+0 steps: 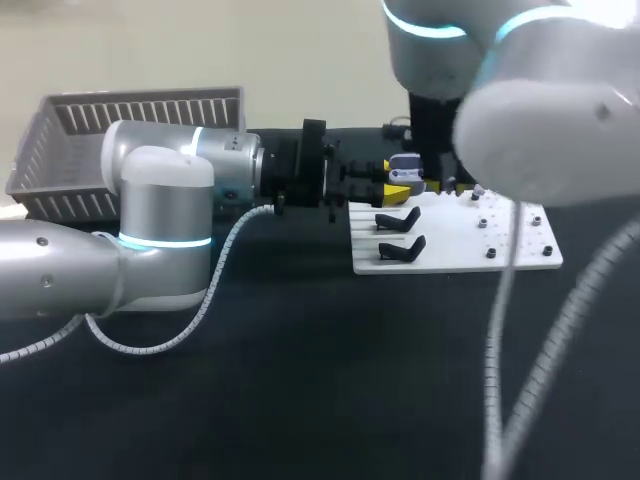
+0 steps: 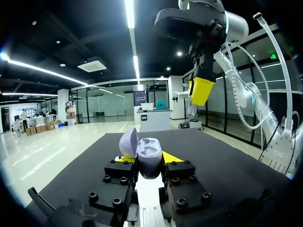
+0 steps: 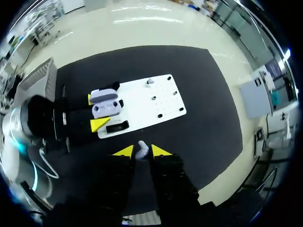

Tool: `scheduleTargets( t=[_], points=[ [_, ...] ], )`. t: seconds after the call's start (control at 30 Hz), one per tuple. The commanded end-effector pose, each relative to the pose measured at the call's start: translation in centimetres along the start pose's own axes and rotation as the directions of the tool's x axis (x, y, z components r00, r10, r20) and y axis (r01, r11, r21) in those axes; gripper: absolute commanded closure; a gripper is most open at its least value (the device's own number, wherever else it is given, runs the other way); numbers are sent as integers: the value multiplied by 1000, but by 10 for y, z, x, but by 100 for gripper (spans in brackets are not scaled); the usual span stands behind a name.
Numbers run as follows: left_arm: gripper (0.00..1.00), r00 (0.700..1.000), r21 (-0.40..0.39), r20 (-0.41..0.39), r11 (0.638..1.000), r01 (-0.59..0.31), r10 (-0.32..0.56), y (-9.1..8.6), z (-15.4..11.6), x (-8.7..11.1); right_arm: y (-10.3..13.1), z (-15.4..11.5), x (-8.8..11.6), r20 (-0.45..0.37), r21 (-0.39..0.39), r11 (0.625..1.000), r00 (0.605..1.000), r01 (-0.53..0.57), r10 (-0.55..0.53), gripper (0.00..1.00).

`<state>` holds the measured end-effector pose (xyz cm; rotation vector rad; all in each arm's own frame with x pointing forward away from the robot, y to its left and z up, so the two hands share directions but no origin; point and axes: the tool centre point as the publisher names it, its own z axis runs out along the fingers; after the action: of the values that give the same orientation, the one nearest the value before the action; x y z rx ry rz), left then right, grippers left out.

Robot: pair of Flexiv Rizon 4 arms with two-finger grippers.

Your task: Pick up each earbud case from the left stands, insert the matching earbuds, close the lid, and place the case in the box.

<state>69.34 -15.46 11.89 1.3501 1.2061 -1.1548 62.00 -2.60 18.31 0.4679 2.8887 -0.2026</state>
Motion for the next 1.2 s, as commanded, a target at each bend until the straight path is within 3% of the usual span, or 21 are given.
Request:
scheduleTargets(
  t=[0.03, 0.23, 0.83, 1.2],
  points=[
    [100, 1000, -5, 3, 1000, -3, 3, -1, 0, 1, 17, 2, -16, -109, 83, 989, 985, -125, 134, 100],
    [100, 1000, -5, 3, 1000, -3, 3, -1, 0, 1, 21, 6, -16, -133, 90, 977, 970, -192, 203, 100],
    [100, 1000, -5, 3, 1000, -3, 3, -1, 0, 1, 28, 2, -18, -121, 98, 973, 968, -210, 221, 100],
    [100, 1000, -5, 3, 1000, -3, 3, -1, 0, 1, 38, 2, -34, -149, 117, 919, 909, -376, 390, 100]
  ],
)
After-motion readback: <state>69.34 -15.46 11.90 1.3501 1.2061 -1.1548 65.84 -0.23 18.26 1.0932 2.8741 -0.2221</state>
